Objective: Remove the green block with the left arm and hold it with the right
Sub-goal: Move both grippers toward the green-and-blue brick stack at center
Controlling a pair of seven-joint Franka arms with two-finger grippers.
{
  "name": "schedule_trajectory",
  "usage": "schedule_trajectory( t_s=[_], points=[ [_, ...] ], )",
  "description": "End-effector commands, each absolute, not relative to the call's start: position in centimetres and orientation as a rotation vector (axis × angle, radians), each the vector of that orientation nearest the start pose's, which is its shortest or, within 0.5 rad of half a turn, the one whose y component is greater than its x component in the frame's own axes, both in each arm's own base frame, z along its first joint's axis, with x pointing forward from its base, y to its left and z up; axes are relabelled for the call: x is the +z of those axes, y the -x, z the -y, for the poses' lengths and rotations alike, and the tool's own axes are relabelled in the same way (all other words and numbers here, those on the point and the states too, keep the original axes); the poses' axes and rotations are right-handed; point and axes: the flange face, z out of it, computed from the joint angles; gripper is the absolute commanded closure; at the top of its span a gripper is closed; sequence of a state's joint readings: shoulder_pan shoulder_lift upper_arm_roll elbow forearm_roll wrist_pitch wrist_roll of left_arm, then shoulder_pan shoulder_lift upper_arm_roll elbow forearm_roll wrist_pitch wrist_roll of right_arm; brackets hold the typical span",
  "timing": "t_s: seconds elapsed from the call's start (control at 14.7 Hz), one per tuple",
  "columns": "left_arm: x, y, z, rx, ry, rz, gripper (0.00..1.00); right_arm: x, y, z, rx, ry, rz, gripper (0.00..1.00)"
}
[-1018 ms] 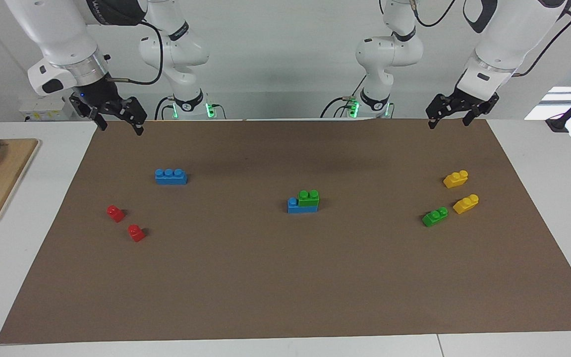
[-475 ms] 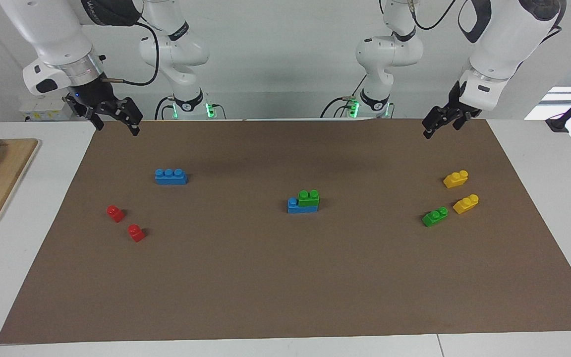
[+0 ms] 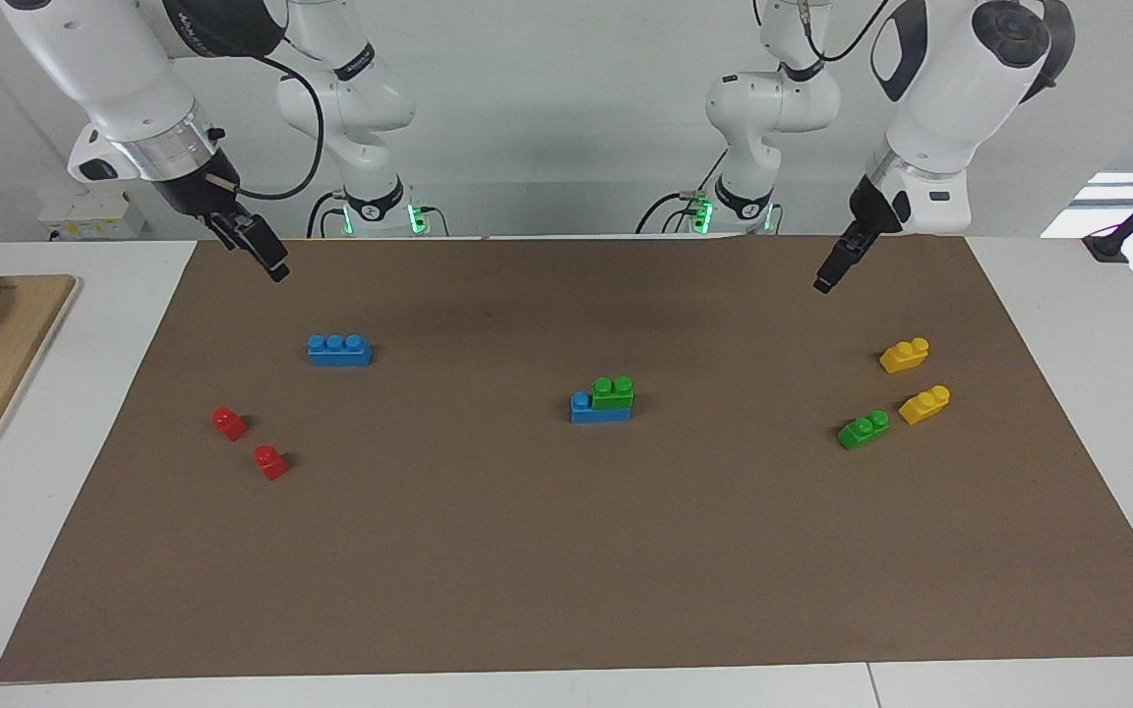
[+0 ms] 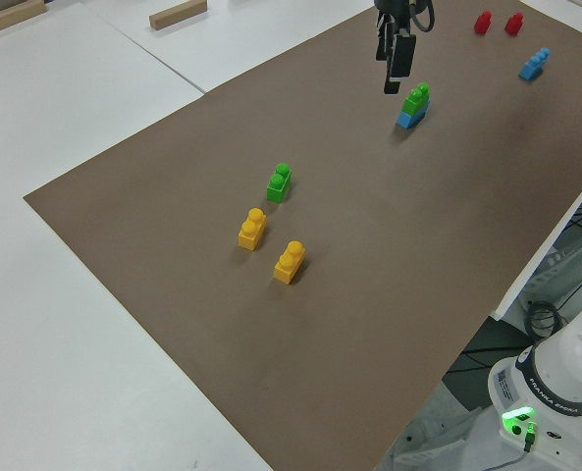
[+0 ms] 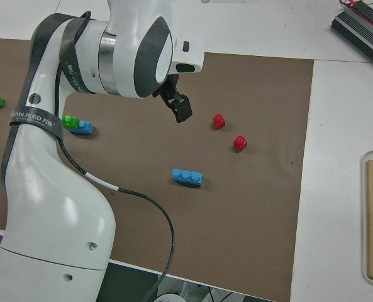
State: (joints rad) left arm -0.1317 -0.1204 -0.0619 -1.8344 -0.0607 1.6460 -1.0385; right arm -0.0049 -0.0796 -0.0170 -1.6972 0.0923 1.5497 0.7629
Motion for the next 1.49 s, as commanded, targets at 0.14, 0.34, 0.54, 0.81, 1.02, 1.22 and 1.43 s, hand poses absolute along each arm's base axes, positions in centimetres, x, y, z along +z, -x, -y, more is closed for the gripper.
schedule_trajectory(
  t_s=[0.14,0.34,0.54,0.81,1.02,1.22,1.43],
  points=[
    [56.9,-48.3,15.3,0.067,2.646,1.771,0.0,58.9,-50.9,-1.4,0.274,2.538,-1.656,0.01],
    [56.8,-48.9,17.0,0.031,2.458,2.08,0.0,57.2,-51.1,-2.1,0.34,2.348,-1.836,0.01],
    [54.2,-47.9,23.2,0.071,2.488,1.992,0.0,55.4,-51.7,-4.8,0.364,2.227,-1.924,0.01],
    [50.0,-49.3,26.8,0.089,2.412,2.044,0.0,51.6,-52.9,-9.9,0.382,2.088,-1.986,0.01],
    [50.0,-50.0,27.0,0.087,2.339,2.148,0.0,48.0,-54.6,-13.8,0.391,2.051,-1.997,0.01],
    [47.1,-51.1,27.8,0.085,2.26,2.226,0.0,45.0,-55.1,-16.0,0.392,1.991,-2.009,0.01],
    [45.6,-52.9,26.8,0.083,2.177,2.36,0.0,43.2,-55.2,-17.3,0.388,1.985,-2.009,0.01]
  ],
)
